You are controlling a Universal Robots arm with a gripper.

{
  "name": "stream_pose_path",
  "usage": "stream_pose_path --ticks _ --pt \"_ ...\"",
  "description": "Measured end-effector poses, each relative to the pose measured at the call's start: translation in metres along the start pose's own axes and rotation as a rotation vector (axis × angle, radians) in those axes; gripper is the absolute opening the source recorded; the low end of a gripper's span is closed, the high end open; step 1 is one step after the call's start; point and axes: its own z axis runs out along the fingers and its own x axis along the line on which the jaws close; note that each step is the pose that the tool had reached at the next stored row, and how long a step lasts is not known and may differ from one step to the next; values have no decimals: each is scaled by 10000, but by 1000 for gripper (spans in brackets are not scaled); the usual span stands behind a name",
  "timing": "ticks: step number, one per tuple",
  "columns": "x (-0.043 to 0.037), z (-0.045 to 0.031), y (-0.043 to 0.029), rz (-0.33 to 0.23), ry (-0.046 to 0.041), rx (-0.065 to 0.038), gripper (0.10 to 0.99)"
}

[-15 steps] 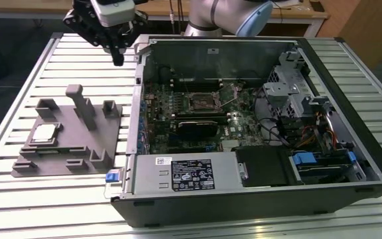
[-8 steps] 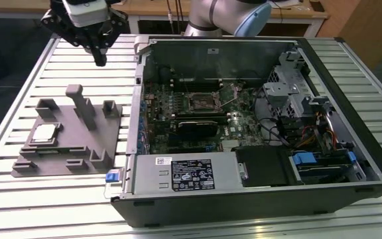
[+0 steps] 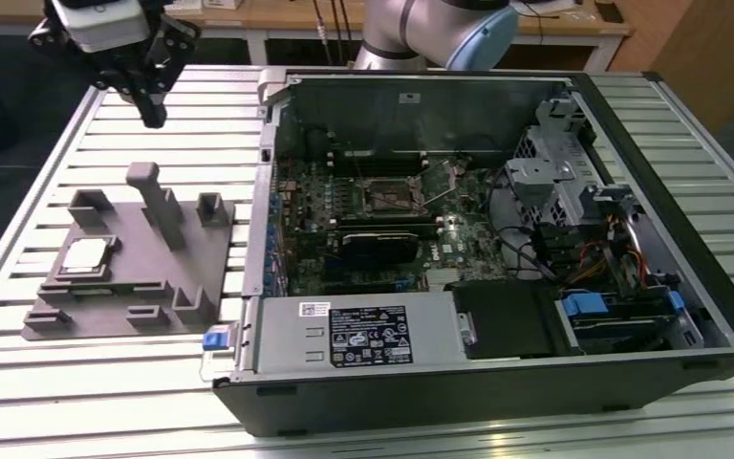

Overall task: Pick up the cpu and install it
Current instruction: 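Reach for the cpu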

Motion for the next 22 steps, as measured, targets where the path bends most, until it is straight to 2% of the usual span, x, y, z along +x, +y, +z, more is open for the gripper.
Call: stream_pose_path --ticks 22 --pt "998 -2 -74 -2 5 1 106"
